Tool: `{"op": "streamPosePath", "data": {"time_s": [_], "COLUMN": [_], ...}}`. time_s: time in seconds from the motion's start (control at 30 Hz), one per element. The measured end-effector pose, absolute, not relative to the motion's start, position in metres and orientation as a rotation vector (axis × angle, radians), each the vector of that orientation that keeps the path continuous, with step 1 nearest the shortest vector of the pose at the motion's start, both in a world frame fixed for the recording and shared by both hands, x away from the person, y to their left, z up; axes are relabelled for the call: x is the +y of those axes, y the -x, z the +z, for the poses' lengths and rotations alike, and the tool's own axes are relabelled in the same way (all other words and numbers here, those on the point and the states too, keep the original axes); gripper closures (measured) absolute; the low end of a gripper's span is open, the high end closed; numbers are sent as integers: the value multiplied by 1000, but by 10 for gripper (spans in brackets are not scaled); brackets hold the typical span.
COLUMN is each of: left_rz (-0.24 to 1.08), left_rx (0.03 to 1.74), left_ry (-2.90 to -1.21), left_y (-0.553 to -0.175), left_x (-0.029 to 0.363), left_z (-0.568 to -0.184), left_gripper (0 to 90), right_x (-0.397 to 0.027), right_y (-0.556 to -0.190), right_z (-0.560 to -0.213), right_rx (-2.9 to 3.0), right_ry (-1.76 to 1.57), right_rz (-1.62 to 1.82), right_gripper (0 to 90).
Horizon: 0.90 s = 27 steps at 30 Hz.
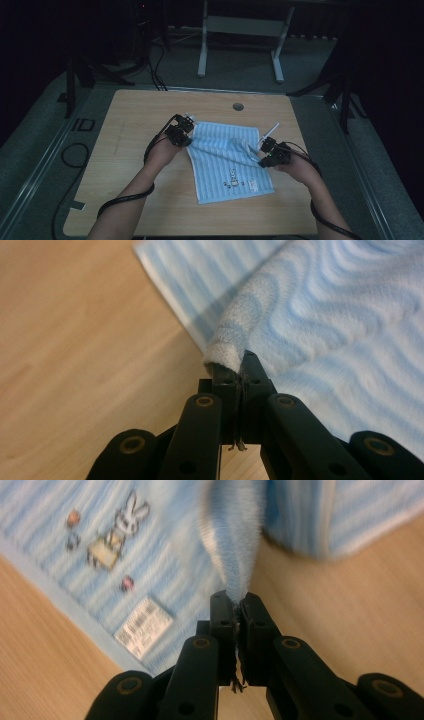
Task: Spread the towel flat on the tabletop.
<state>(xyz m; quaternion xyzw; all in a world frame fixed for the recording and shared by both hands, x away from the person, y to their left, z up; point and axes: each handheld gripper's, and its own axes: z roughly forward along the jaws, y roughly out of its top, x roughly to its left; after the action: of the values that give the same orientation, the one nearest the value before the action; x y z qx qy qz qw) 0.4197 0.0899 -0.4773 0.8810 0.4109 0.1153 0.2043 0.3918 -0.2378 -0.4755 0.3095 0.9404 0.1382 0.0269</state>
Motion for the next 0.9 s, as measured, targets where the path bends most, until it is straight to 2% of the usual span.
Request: {"op": "streamPosePath", "data": {"time_s": [0.13,0.2,0.33,0.37,0.43,0.57,0.67,0.8,0.9], "left_rz": [230,256,257,268,278,300,283,185,163], "left_rx": [1169,1187,1175,1154,1121,1019,947,887,843], "left_ry": [-2498,-2496,-2474,-2476,-2470,-2486,-2512,-2512,-2549], "left_y": [-426,-426,-423,-420,-415,-401,-389,-373,-362], "left_x": [89,88,87,85,78,58,44,31,23], "left_z": [-500,-510,-506,-503,-495,-485,-485,-491,-500], "left_gripper": [875,856,590,575,537,534,534,519,518], "right_x": [-244,-243,-243,-242,-239,-226,-213,-201,-196], "right_y": [-388,-388,-391,-392,-395,-401,-409,-427,-441], "right_z": [-487,-494,-491,-487,-477,-454,-444,-448,-461], "right_rx": [2945,2958,2915,2910,2893,2857,2825,2809,2800], "right_ry": [-972,-974,-993,-995,-984,-955,-947,-981,-1028], "right_rz": [448,405,386,406,429,496,537,500,425], "right_gripper": [843,774,665,636,634,596,614,629,582]}}
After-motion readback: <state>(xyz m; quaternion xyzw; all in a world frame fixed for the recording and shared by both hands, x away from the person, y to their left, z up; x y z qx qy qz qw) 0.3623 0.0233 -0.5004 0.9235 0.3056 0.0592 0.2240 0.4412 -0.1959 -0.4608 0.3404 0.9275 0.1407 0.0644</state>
